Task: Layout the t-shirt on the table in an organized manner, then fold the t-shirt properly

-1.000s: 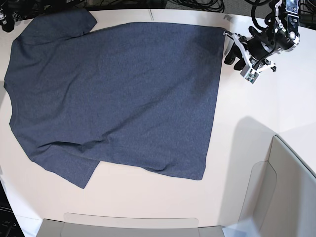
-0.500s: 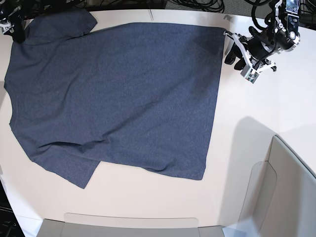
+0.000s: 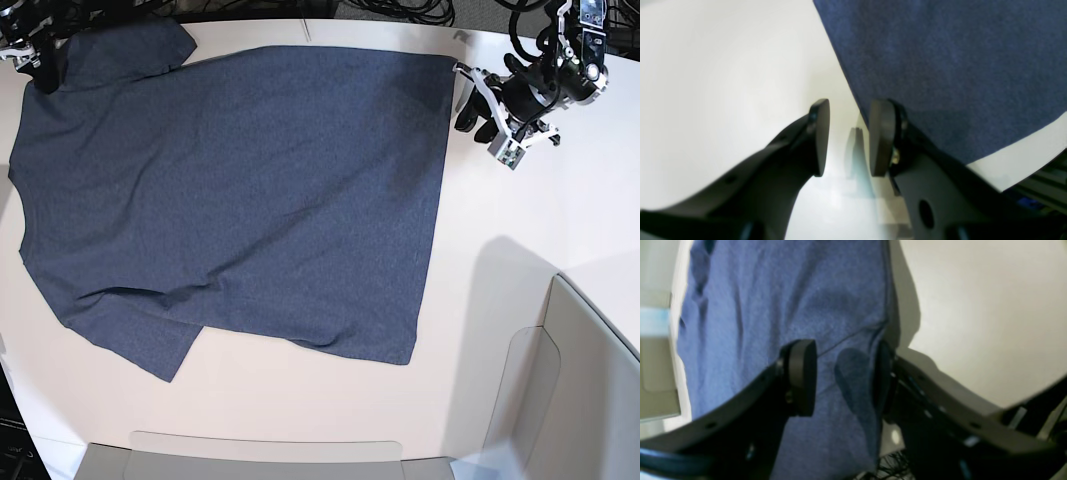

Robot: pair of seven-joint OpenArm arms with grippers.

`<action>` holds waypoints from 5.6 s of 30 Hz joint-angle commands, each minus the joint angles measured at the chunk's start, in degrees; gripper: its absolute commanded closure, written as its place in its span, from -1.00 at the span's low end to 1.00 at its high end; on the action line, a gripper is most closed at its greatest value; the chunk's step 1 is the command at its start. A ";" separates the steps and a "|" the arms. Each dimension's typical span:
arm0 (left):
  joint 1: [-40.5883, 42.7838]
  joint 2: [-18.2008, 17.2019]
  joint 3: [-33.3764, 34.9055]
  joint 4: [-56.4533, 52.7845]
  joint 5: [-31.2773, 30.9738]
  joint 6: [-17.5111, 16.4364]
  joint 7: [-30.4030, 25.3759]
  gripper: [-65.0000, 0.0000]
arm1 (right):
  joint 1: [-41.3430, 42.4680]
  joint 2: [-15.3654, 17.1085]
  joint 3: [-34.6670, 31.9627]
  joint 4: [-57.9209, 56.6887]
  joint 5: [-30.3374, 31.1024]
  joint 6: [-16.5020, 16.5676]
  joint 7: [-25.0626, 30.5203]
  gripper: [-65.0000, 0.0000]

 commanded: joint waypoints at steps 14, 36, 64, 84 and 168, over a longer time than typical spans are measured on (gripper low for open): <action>-0.32 9.11 -15.18 0.39 -7.21 0.13 13.90 0.12 | -0.50 0.15 -10.25 -0.68 -13.19 -1.05 -1.08 1.00; -0.06 9.90 -18.52 -15.43 -22.95 0.13 23.74 0.10 | -0.85 -0.02 -12.10 -0.50 -13.81 -1.13 -0.38 1.00; 1.70 12.45 -11.75 -15.26 -22.69 0.13 25.11 0.22 | -1.29 0.06 -12.19 -0.50 -13.81 -1.13 -0.38 1.00; -0.68 12.45 -12.36 -10.51 -23.04 -0.04 25.11 1.00 | -6.56 -0.20 -11.84 6.09 -13.45 -1.13 -0.73 1.00; -23.44 8.58 -14.47 -17.89 -22.95 -0.04 25.11 0.13 | 1.70 -6.00 -4.63 14.70 10.46 -8.69 -0.82 0.08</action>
